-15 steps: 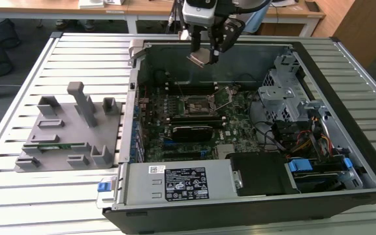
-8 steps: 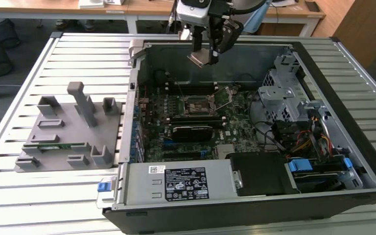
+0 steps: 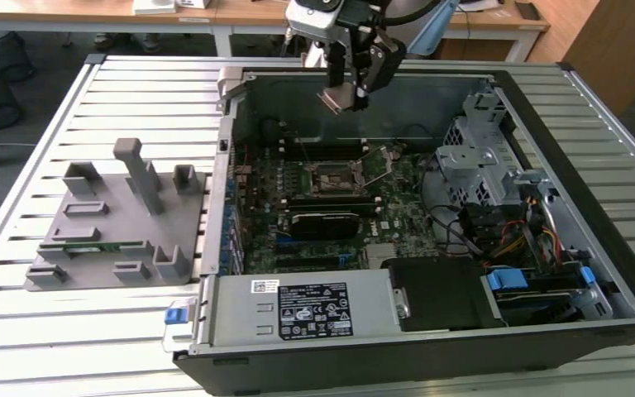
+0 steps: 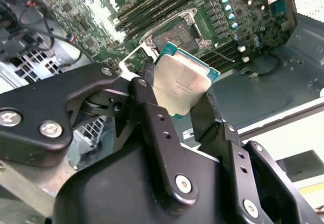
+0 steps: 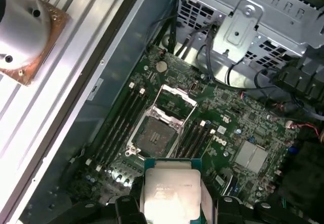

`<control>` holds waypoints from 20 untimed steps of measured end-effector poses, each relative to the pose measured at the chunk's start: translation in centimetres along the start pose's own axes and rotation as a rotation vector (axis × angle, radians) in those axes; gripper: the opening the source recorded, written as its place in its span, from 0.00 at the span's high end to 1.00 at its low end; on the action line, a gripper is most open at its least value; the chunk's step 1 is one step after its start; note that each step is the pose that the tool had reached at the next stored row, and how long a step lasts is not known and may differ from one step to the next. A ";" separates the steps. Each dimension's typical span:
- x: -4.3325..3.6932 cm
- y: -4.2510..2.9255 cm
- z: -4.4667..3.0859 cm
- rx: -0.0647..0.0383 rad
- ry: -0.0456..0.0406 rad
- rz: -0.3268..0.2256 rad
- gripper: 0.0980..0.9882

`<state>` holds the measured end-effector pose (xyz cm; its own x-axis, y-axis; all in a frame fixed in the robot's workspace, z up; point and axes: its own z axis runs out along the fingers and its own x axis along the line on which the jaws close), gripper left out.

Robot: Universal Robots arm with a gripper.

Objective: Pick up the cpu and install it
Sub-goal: 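Place the cpu into insertion slot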

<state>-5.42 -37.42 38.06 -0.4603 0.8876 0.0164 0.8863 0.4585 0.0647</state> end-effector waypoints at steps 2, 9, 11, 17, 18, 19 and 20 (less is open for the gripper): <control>0.00 0.00 0.04 -0.001 -0.0021 0.034 0.51; 0.00 -0.02 0.35 -0.003 -0.0112 0.158 0.51; -0.01 -0.03 0.45 -0.003 -0.0136 0.196 0.51; 0.00 -0.04 0.66 -0.005 -0.0205 0.300 0.51; 0.01 -0.03 0.68 -0.005 -0.0214 0.315 0.51; 0.03 -0.03 0.68 -0.005 -0.0223 0.326 0.51; 0.03 -0.02 0.68 -0.005 -0.0226 0.333 0.51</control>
<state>-5.42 -37.37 37.38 -0.1445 0.9894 0.0153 0.9876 0.1433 0.0649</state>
